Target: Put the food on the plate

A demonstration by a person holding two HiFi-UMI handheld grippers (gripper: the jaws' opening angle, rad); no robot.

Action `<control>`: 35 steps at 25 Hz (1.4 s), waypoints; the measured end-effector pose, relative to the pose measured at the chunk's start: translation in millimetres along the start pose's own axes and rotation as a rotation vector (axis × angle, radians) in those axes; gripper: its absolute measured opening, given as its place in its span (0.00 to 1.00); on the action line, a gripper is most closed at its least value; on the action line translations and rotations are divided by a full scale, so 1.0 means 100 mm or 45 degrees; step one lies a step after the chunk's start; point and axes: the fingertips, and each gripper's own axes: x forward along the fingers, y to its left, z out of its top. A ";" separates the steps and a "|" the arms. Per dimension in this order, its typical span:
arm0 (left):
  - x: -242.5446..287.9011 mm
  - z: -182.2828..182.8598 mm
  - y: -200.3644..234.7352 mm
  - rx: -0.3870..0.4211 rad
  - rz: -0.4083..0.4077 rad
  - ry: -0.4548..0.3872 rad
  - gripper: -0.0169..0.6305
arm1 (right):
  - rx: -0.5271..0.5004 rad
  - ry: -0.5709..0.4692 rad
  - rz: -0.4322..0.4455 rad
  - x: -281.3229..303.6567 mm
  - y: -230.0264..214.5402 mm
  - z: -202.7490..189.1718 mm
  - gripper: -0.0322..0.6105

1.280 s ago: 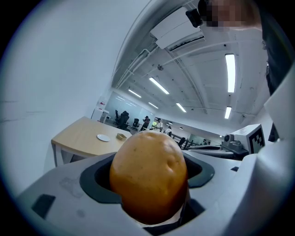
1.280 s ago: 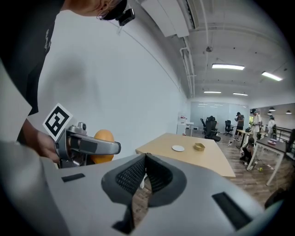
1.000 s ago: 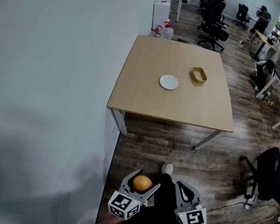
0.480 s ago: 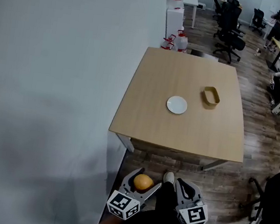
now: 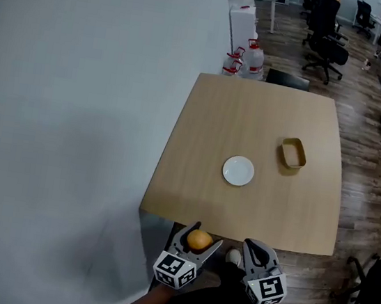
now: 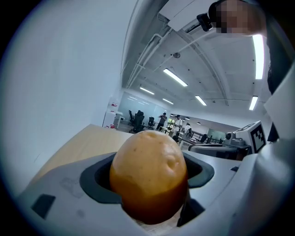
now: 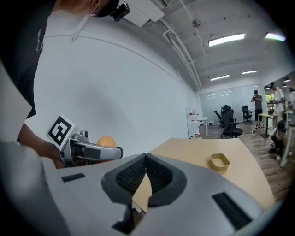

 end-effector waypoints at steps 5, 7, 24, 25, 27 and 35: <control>0.76 -0.08 0.44 -0.052 0.061 -0.007 0.56 | 0.074 0.030 -0.028 0.39 -0.58 0.04 0.14; 0.98 -0.16 0.59 -0.054 0.090 0.011 0.56 | 0.128 0.033 -0.040 0.54 -0.75 0.06 0.14; 2.53 -0.76 1.39 -0.116 0.188 0.314 0.56 | 0.238 0.104 -0.064 1.32 -1.41 -0.15 0.14; 2.61 -0.78 1.44 -0.113 0.194 0.330 0.56 | 0.223 0.110 -0.065 1.36 -1.45 -0.15 0.14; 2.74 -0.83 1.54 -0.094 0.203 0.365 0.56 | 0.190 0.124 -0.065 1.45 -1.50 -0.16 0.14; 3.16 -1.00 1.78 0.097 0.145 0.550 0.56 | 0.106 0.154 -0.056 1.60 -1.55 -0.15 0.14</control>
